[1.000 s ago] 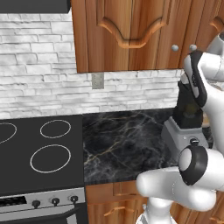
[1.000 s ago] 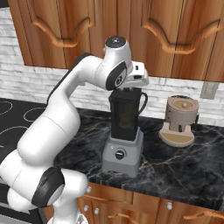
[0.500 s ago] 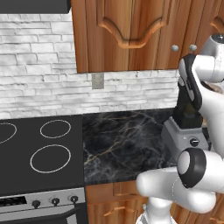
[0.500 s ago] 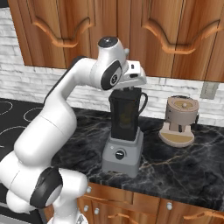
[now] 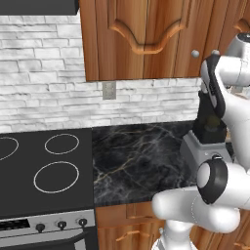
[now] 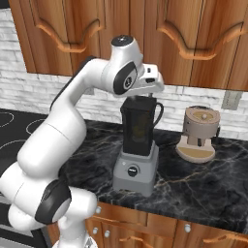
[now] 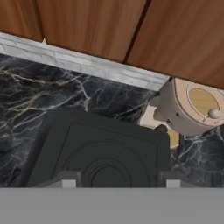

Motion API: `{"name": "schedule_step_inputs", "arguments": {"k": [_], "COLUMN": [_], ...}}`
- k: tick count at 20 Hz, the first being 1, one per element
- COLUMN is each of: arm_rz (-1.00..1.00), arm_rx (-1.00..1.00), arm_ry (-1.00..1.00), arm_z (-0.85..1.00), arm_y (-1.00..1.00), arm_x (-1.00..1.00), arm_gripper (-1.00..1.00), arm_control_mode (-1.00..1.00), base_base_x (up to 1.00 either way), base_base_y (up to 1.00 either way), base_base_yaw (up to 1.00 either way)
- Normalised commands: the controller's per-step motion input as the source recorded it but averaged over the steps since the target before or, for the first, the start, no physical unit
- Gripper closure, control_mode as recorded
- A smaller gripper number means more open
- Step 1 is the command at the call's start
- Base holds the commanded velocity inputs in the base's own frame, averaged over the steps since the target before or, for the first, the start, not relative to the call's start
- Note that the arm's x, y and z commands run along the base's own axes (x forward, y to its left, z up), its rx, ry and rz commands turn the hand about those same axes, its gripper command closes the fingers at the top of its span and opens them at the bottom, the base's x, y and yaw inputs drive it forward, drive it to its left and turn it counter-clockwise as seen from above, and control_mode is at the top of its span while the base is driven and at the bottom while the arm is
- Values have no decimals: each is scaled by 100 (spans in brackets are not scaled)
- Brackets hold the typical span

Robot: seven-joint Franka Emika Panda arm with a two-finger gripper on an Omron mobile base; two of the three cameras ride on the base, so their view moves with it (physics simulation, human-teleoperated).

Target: Grab the onion and lemon from the fridge, place them in the blender, close the lid, and turn on the blender to create a marinade.

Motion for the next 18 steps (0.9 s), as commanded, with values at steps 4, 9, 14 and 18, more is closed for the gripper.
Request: {"name": "schedule_step_inputs", "arguments": {"k": [4, 9, 14, 18], "arm_rz": [0, 0, 0, 0], "arm_rx": [0, 0, 0, 0], "arm_ry": [0, -1, -14, -27], "arm_z": [0, 0, -1, 0], "arm_y": [1, 5, 19, 22], "arm_x": [-11, -51, -93, -100], "arm_gripper": [-100, -100, -100, -100], "arm_control_mode": [-100, -100, -100, -100], "base_base_x": [0, 0, 0, 0], "base_base_y": [0, 0, 0, 0], "base_base_yaw": [0, 0, 0, 0]}}
